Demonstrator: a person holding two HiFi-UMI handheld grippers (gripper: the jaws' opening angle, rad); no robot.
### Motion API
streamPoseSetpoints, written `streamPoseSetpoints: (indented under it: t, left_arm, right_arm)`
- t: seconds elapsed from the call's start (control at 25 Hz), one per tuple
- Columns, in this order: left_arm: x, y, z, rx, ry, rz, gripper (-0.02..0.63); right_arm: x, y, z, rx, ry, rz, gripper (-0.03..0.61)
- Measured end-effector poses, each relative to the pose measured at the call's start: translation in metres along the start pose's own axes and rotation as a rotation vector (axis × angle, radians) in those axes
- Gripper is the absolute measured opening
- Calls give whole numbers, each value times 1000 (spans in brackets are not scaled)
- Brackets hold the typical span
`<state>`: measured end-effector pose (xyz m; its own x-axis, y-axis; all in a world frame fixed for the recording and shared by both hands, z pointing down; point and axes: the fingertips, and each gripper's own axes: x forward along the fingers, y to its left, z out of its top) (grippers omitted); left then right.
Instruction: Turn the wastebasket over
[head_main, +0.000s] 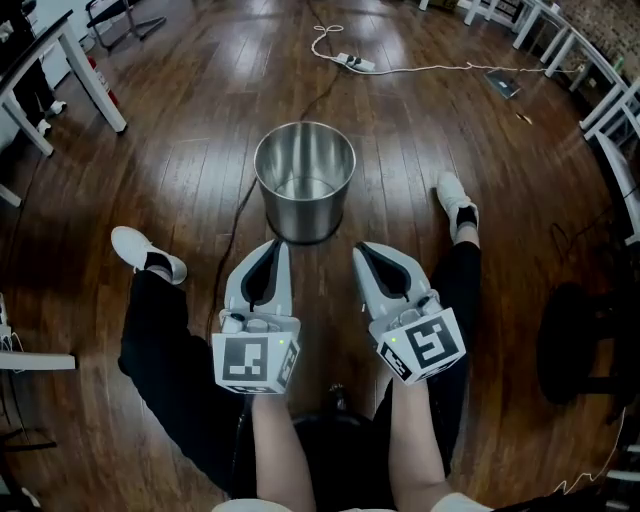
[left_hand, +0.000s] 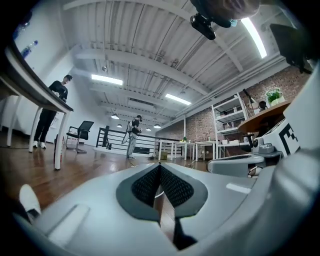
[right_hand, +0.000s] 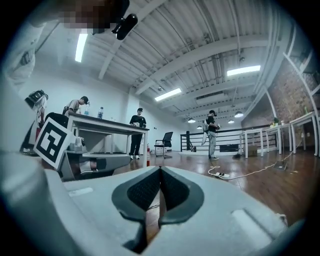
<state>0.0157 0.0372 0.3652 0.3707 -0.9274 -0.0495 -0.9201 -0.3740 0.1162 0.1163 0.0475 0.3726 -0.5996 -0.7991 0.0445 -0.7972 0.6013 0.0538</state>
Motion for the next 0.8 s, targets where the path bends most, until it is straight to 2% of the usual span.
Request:
streamPoseSetpoints:
  t: [0.12,0.28,0.4,0.56,0.8]
  left_arm:
    - [-44,-38,-8,-8,19,0,15]
    - [-104,-75,-5,23,4,14,15]
    - [-144,-94,-8,38,0,44,15]
    - [-186,-121,4,79,-35,61,15]
    - [-220,-149,19,124,-37,61,15]
  right_arm:
    - [-54,28,6,-57,-11,16,-11]
    - [-115,65,21,-136,-58,28,-9]
    - [-152,77,14,-137,-28,19,-9]
    - [-198,86,24,-117,-42,-5,-9]
    - [-245,85,37,-119,-63,-54,-9]
